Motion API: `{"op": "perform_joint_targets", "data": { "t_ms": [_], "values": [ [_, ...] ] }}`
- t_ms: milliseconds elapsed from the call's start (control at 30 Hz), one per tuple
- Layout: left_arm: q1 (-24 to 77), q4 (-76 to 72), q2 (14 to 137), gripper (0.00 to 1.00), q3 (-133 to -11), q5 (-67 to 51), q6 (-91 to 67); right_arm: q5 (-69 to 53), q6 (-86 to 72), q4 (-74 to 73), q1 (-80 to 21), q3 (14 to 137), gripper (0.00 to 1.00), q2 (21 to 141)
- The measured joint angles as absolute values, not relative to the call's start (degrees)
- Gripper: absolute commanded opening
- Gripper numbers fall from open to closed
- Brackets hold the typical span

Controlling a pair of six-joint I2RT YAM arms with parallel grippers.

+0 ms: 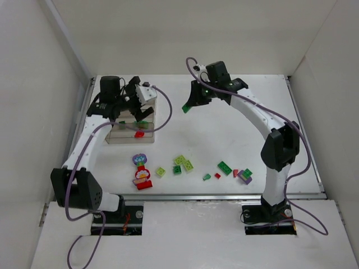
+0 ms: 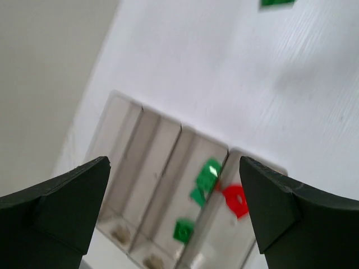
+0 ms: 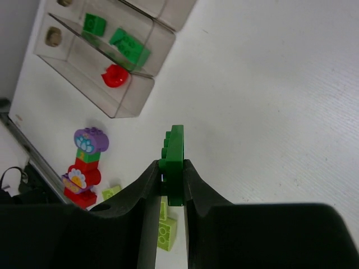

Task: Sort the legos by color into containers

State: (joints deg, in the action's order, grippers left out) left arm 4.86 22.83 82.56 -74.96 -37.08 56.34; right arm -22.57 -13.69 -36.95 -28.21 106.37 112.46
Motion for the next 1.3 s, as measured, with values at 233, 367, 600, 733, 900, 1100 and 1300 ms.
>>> {"op": "perform_joint_targets", "data": {
  "t_ms": [233, 367, 600, 733, 900, 1100, 1300],
  "values": [
    [14.1, 10.5, 74.1, 0.99, -67.5, -42.4, 50.7, -22.8, -15.3, -33.6, -30.2, 109.9, 0.0, 108.2],
    [19.6, 7.9, 77.1, 0.99, -67.5, -40.7, 48.1, -22.9, -16.3, -31.6, -33.1, 111.0, 0.0, 107.6],
    [23.9, 5.3, 82.0, 0.98, -67.7, -33.6, 43.5, -23.8, -16.9, -31.2, -36.4, 111.2, 0.0, 107.6],
    [23.9, 2.6, 82.0, 0.66, -67.7, -30.5, 41.6, -24.0, -17.0, -31.2, -36.4, 111.0, 0.0, 107.6],
    [23.9, 1.7, 81.9, 0.18, -67.7, -29.0, 40.2, -24.1, -17.0, -31.1, -36.4, 110.7, 0.0, 107.6],
    [23.9, 2.2, 81.6, 0.0, -67.6, -28.4, 39.6, -24.5, -17.5, -30.8, -36.4, 110.7, 0.62, 107.6],
    [22.0, 3.4, 80.1, 0.0, -67.2, -28.3, 38.2, -23.3, -19.4, -30.9, -34.0, 110.6, 0.97, 108.0]
  ]
}}
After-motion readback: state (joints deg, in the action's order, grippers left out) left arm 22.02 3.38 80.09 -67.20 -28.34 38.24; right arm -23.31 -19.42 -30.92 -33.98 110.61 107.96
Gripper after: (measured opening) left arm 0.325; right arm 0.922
